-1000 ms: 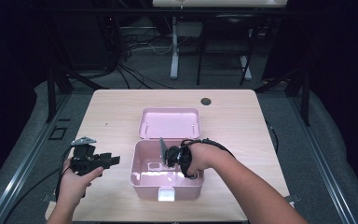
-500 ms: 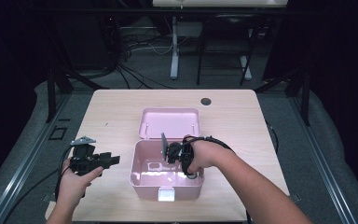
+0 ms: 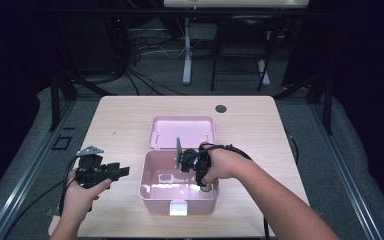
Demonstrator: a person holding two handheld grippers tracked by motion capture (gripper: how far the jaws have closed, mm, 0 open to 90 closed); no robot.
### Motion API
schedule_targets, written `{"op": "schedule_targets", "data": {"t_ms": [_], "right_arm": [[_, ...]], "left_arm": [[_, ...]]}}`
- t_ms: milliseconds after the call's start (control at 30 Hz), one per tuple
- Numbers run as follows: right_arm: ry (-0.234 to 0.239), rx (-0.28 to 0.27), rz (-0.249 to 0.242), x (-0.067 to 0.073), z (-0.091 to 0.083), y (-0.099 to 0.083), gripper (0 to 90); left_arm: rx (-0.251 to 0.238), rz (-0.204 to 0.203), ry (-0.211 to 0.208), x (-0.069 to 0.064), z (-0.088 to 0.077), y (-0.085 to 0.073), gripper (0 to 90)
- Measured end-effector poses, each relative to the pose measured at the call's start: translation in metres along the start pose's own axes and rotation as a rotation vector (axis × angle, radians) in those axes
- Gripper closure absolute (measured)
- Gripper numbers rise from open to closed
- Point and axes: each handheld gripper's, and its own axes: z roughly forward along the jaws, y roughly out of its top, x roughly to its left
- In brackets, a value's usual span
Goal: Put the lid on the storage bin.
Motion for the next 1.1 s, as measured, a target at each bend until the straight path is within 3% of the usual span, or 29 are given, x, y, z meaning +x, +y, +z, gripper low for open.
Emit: {"op": "schedule_targets", "data": {"t_ms": [700, 1100], "right_arm": [[-0.012, -0.057, 0.044, -0.002, -0.014, -0.012, 43.8], [-0.030, -0.090, 0.073, -0.006, -0.022, -0.021, 42.3]], "left_arm": [[-0.007, 0.028, -0.032, -0.009, -0.002, 0.003, 48.0], [0.004, 0.058, -0.022, -0.016, -0.003, 0.005, 47.9]]}}
